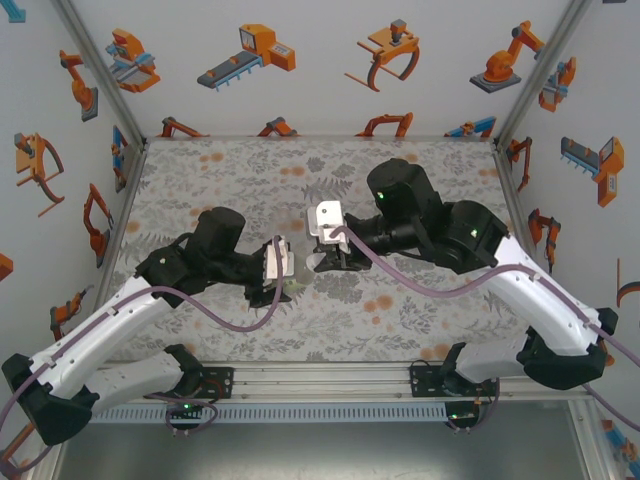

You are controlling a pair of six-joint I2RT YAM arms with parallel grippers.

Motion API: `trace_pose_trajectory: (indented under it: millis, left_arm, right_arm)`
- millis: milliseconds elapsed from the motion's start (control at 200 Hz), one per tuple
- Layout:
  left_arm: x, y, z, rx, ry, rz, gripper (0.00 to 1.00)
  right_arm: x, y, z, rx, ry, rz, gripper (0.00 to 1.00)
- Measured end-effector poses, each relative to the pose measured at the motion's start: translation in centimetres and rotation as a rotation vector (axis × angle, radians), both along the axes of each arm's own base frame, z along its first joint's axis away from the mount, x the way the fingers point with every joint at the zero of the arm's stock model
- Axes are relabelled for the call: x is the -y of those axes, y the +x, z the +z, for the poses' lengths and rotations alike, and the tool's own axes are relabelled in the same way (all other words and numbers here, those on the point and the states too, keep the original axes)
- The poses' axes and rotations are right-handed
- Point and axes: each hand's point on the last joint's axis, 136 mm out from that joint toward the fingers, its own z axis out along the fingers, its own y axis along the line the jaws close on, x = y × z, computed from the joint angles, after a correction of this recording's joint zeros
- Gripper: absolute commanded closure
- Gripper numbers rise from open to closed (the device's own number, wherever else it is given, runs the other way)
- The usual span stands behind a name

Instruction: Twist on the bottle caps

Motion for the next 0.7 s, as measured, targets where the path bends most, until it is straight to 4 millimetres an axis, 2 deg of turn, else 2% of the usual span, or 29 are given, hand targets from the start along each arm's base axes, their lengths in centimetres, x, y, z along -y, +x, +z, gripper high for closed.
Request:
trace_pose_trajectory:
  millis: [170, 250, 381, 596, 701]
  left_arm:
    - [-0.3, -0.1, -0.5, -0.014, 0.022, 0.007, 0.95]
    - [-0.4, 0.0, -0.7, -0.011, 0.029, 0.016, 0.95]
    - [-0.5, 0.4, -1.1, -0.012, 0.040, 0.037, 0.95]
    - [-0.5, 0.9, -2.4, -0.035, 0.078, 0.059, 0.95]
    - [-0.4, 1.0, -2.7, -0.041, 0.089, 0.062, 0.96]
  right_arm:
    - [0.1, 0.8, -0.4, -0.126, 0.042, -0.130, 1.00]
    - [0.3, 1.8, -0.7, -0.236, 0.072, -0.253, 1.00]
    - [1.0, 3.9, -1.6, -0.517, 0.123, -0.542, 1.00]
    - [3.1, 6.4, -4.8, -1.043, 0.207, -1.013, 1.00]
    - [3.8, 6.8, -5.7, -1.168, 0.230, -1.130, 0.90]
